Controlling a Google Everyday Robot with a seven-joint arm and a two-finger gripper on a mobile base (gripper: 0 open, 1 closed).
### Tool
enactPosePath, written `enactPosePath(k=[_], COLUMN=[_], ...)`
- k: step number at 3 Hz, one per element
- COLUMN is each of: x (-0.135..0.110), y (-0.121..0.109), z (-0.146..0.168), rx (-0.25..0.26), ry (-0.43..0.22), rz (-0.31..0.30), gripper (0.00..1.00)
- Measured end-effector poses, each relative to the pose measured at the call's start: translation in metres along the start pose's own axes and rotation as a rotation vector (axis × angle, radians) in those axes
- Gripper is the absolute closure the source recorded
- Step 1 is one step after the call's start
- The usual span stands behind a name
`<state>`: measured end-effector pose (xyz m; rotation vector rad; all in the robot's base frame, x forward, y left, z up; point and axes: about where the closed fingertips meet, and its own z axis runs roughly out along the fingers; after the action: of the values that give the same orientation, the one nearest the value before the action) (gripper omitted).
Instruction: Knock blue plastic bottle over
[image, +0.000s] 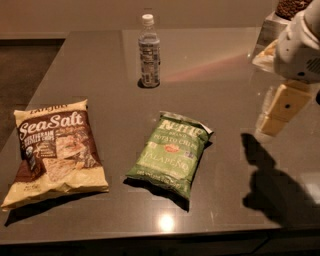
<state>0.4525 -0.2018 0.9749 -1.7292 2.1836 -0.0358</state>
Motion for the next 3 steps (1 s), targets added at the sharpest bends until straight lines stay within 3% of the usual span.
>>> enactPosePath(k=[1, 2, 3], x=[-0.025, -0.053, -0.089], y=[-0.022, -0.050, -0.076], z=[0.016, 0.027, 0.038], rx=[-0.021, -0.022, -0.008], ry=[-0.086, -0.231, -0.371], rz=[-0.024, -0.037, 0.004], gripper=[0.00, 0.00, 0.00])
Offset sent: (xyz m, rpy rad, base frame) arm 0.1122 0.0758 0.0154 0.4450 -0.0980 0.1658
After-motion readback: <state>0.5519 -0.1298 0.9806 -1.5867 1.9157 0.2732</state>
